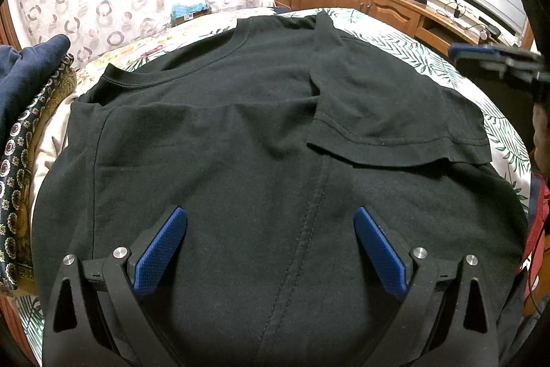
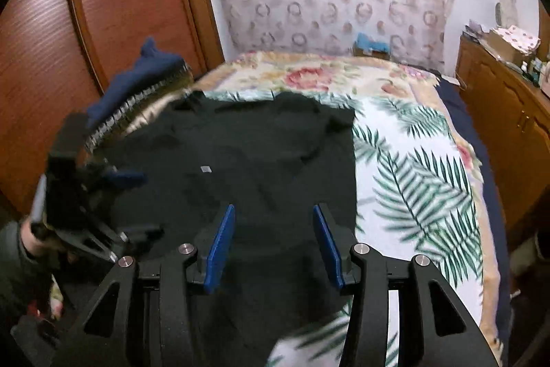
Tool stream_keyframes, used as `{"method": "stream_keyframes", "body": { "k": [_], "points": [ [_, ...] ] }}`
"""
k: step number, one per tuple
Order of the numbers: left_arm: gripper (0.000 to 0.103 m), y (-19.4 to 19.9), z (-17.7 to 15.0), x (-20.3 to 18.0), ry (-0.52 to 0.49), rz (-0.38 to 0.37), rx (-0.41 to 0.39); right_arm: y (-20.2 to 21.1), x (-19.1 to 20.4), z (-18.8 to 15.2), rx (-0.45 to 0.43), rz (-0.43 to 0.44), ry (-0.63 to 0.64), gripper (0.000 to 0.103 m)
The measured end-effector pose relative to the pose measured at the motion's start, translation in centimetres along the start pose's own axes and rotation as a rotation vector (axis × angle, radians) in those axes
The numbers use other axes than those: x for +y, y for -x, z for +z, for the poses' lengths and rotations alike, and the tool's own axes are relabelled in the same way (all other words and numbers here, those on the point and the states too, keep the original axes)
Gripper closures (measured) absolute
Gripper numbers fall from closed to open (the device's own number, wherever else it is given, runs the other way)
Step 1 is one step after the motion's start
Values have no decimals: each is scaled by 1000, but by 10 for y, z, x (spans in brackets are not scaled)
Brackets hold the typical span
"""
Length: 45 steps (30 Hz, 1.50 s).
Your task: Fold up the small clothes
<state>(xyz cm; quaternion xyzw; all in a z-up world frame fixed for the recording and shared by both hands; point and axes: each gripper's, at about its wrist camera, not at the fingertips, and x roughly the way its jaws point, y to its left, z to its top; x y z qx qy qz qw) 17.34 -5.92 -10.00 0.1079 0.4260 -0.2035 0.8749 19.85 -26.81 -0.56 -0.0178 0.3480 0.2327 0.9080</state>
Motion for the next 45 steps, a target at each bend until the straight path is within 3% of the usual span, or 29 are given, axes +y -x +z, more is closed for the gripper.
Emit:
{"method": "stream_keyframes", "body": {
  "k": [5, 10, 14, 22, 27, 32, 38, 42, 45],
  "points": [
    [4, 0, 0, 0, 1, 0, 0, -8, 15, 6, 37, -47, 17, 53],
    [4, 1, 0, 1, -2, 0, 1, -18, 16, 15, 47, -55, 11, 47],
    [4, 16, -1, 6, -30, 44, -31, -29, 9, 15, 61, -65, 27, 45],
    [6, 57, 25, 78, 44, 113, -101, -54, -7, 31, 69, -86, 32, 44],
    [19, 51, 45, 125, 132, 127, -70, -72, -19, 45, 67, -91, 28, 44],
    [35, 33, 56, 147, 149, 125, -29, -93, -29, 55, 77, -102, 35, 44],
    [38, -1, 67, 147, 150, 107, 44, -119, -43, 64, 112, -99, 28, 44],
    [38, -12, 70, 140, 148, 50, 70, -126, -43, 68, 112, -105, 53, 44],
    [38, -26, 73, 135, 113, 115, 114, -127, -43, 69, 113, -100, 58, 43]
  ]
}}
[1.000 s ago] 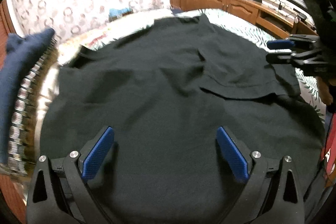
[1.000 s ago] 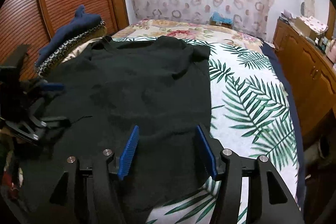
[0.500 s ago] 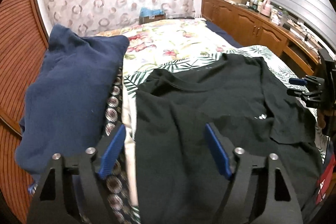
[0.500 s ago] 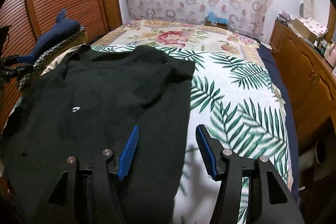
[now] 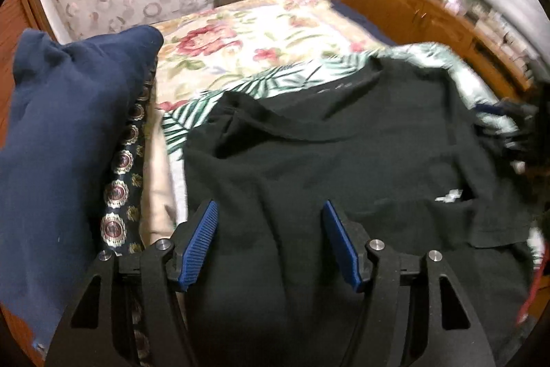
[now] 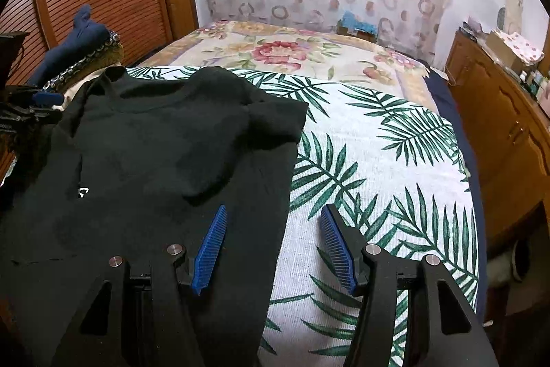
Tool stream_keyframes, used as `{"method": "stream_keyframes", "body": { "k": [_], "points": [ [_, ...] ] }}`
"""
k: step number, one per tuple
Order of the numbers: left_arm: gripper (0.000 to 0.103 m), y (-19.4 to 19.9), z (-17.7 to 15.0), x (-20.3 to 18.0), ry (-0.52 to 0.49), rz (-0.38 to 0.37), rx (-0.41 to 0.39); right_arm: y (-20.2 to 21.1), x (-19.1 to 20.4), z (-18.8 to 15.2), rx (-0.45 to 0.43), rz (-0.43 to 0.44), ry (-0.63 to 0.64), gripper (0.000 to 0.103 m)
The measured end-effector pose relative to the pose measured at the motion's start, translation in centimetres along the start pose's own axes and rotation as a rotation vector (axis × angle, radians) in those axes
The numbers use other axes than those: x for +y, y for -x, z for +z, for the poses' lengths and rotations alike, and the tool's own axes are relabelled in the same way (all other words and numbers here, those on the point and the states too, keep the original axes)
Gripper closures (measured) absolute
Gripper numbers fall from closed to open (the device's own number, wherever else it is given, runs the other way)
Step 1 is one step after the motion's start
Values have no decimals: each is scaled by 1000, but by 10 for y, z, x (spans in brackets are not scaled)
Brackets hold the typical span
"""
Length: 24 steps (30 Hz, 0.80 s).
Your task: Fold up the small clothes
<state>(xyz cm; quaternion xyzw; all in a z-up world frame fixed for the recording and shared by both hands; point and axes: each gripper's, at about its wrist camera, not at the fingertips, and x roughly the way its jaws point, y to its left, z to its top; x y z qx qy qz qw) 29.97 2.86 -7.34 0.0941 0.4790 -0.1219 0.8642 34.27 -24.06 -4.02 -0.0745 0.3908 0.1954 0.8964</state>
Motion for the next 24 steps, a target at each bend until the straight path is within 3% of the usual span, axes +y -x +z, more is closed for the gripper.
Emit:
{"method": "stream_keyframes", "body": {
  "k": [10, 11, 13, 16, 18, 24],
  "points": [
    [37, -19, 11, 0, 4, 47, 34, 0, -2, 0, -3, 2, 0, 39],
    [40, -19, 9, 0, 1, 44, 32, 0, -2, 0, -3, 2, -1, 39],
    [64, -17, 8, 0, -2, 24, 25, 0, -2, 0, -3, 0, 1, 39],
    [86, -14, 10, -3, -23, 46, 20, 0, -2, -1, -3, 0, 1, 39],
    [94, -10, 9, -1, -31, 66, 17, 0, -2, -1, -4, -1, 1, 39],
    [95, 27, 15, 19, 5, 74, -71, 0, -2, -1, -4, -1, 1, 39]
  ]
}}
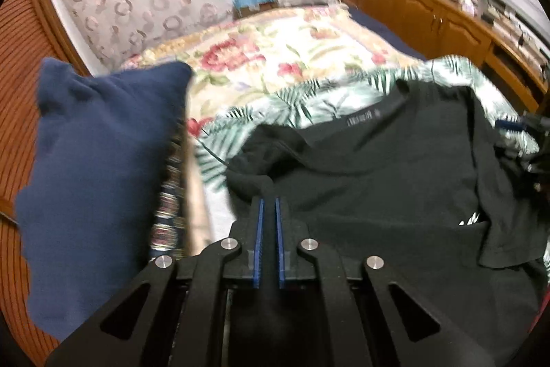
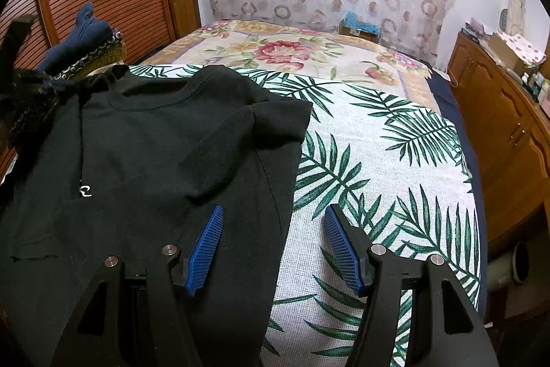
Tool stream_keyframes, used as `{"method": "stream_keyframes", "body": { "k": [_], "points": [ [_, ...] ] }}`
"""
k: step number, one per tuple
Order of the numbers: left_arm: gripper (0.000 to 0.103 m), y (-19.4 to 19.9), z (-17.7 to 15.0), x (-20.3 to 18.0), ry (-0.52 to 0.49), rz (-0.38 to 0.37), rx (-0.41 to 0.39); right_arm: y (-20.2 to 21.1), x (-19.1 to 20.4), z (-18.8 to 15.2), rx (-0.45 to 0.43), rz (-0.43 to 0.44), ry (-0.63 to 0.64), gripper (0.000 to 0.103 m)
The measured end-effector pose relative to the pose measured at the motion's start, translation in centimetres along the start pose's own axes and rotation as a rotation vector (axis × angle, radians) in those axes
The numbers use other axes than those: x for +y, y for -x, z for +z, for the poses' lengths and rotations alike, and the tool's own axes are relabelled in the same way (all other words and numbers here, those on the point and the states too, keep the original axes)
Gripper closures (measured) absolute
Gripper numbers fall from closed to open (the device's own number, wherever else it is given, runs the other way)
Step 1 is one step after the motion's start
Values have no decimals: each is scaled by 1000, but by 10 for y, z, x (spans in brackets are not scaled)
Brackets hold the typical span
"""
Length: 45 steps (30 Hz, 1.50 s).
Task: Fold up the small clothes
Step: 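Lift the shirt end with the left gripper while the right gripper grasps it too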
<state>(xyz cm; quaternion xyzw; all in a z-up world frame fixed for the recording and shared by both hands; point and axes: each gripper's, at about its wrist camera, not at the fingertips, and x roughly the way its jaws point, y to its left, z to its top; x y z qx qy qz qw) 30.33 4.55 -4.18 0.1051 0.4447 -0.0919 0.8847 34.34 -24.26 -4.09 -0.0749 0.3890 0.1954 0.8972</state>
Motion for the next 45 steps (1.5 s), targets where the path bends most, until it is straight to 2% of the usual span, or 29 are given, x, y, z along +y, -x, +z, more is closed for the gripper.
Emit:
{"method": "stream_keyframes", "body": {
  "k": [3, 12, 16, 21, 22, 23, 24, 25, 26, 28, 31, 37, 45],
  "points": [
    [96, 10, 1, 7, -4, 19, -27, 0, 0, 0, 0, 0, 0, 39],
    [96, 28, -3, 12, 9, -11, -74, -4, 1, 4, 7, 17, 18, 39],
    [96, 34, -4, 11, 6, -24, -86, -14, -7, 17, 22, 18, 10, 39],
    [96, 41, -6, 8, 9, -39, -110, -31, -16, 37, 29, 31, -9, 45],
    [96, 43, -6, 7, 7, -44, -117, -34, -15, 39, 29, 32, -3, 52],
    [96, 44, -7, 7, 4, -47, -120, -37, -14, 42, 24, 31, 2, 69],
    [96, 47, -8, 6, 5, -47, -126, -38, -13, 43, 17, 35, 4, 78],
    [96, 50, -9, 6, 4, -48, -130, -39, -10, 43, 13, 59, 9, 94],
    [96, 53, -10, 6, 2, -48, -135, -39, -7, 41, 15, 88, 20, 95],
    [96, 61, -12, 5, 1, -46, -152, -36, -1, 39, 0, 72, 44, 97],
    [96, 77, -15, 4, 4, -47, -178, -19, 0, 35, -48, 72, 31, 97],
    [96, 118, -31, 4, 11, -48, -255, 42, 2, 30, -179, 64, 9, 97],
    [97, 186, -73, 11, 34, -49, -360, 130, 26, -7, -297, 70, 39, 97]
  ]
}}
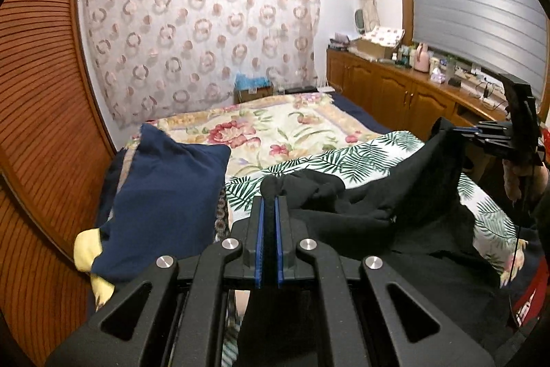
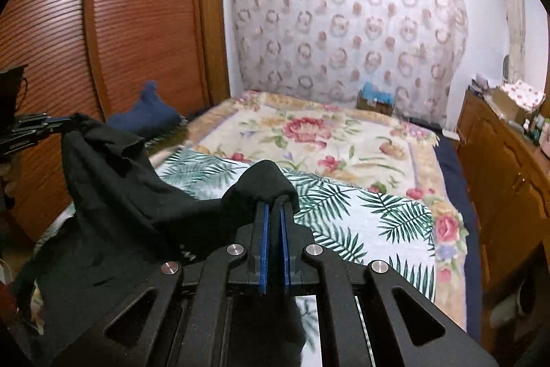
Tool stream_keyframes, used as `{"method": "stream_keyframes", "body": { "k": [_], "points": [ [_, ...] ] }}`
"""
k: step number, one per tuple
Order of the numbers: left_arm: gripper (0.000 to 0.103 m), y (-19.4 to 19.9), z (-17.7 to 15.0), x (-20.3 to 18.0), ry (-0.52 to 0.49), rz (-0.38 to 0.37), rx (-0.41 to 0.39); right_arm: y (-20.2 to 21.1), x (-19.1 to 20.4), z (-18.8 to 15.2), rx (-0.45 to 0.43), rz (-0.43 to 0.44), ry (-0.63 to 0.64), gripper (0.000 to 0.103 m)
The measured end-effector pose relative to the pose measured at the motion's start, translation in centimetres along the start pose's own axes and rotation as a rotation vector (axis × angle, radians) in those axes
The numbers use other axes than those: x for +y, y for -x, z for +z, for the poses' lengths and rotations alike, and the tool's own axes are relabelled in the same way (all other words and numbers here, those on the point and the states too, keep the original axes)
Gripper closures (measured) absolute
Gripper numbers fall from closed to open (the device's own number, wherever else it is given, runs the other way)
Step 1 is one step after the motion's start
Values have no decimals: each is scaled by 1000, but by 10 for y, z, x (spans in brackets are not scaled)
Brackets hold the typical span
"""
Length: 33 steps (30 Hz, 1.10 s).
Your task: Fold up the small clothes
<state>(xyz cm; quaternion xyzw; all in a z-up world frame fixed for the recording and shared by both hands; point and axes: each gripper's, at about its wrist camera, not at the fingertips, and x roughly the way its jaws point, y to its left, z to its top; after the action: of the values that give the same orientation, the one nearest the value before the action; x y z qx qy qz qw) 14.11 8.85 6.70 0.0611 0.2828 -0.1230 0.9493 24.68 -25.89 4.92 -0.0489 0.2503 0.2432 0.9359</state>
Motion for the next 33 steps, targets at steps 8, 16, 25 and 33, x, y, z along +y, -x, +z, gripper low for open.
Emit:
{"method": "stream_keyframes", "body": {
  "k": [8, 16, 25, 33],
  "points": [
    [96, 70, -61, -7, 27, 4, -28, 88, 33, -56, -30, 33, 26, 97],
    [96, 95, -130, -22, 58, -13, 29, 153, 60, -111, 48, 81, 57, 97],
    [96, 80, -179, -26, 105, 5, 107, 154, 65, -157, 160, 104, 21, 97],
    [96, 68, -203, -17, 168, 9, 137, 132, 70, -168, 262, 79, 0, 97]
  ]
}}
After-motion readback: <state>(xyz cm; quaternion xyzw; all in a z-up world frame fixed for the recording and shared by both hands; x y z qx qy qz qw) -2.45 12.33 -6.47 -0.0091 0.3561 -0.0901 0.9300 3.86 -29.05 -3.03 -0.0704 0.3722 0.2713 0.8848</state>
